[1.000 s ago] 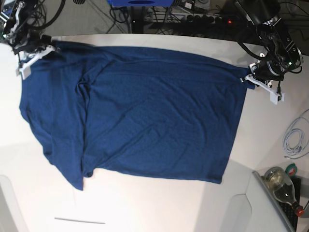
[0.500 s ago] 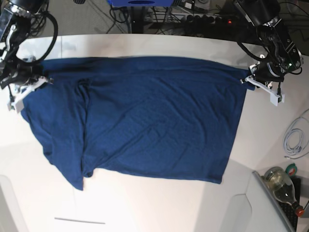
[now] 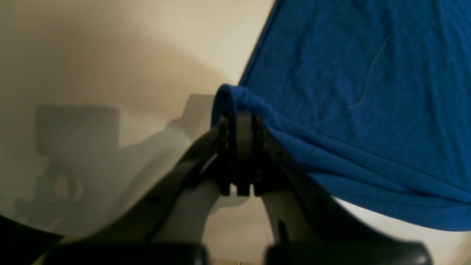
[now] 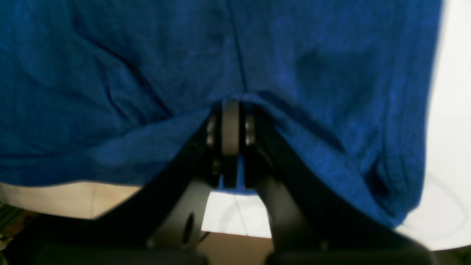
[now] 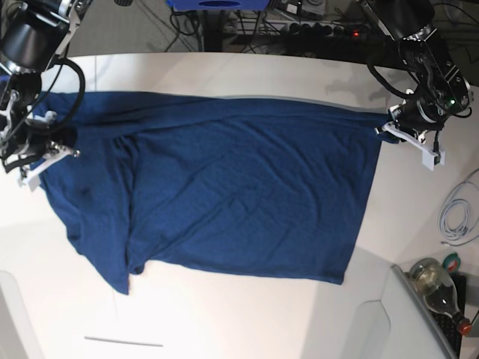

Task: Layout the t-shirt on the table in an organized manner, then fold the t-shirt properly
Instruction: 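Open the right gripper and release the shirt corner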

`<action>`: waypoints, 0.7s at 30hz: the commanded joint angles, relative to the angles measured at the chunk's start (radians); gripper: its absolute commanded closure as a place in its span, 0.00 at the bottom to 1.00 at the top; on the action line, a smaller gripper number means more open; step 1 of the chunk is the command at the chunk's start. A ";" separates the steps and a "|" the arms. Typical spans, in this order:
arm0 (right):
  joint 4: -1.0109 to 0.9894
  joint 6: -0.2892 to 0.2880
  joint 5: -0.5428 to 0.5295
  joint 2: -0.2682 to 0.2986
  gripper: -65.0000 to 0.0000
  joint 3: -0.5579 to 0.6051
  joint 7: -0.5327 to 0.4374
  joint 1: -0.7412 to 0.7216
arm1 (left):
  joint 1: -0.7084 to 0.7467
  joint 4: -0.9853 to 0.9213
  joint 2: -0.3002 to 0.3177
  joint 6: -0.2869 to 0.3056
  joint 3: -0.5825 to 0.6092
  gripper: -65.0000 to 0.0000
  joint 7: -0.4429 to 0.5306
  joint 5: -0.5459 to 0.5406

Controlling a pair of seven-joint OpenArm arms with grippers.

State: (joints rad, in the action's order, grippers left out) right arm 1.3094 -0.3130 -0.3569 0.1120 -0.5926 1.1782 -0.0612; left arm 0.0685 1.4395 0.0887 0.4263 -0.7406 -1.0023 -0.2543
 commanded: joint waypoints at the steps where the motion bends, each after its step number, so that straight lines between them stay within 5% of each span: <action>1: 0.002 0.001 -0.008 0.019 0.91 -0.002 -0.007 -0.019 | -0.011 0.016 0.013 0.003 0.016 1.00 0.012 -0.007; 7: 0.042 -0.001 -0.008 0.024 0.56 -0.003 -0.005 -0.016 | -0.009 0.022 0.013 0.003 0.079 1.00 0.012 -0.009; 14: 0.344 -0.004 -0.011 -0.011 0.55 -0.005 -0.030 0.139 | -0.025 0.019 0.012 0.003 0.074 1.00 0.012 -0.009; 21: 0.348 -0.004 -0.012 -0.016 0.55 -0.005 -0.063 0.186 | -0.068 -0.004 0.010 0.003 0.074 1.00 0.012 -0.015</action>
State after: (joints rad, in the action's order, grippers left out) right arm 1.6444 -0.3141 -0.3584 0.0849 -0.5957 1.1225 0.1303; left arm 0.0132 1.4250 0.0887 0.4259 -0.6666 -1.0061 -0.2550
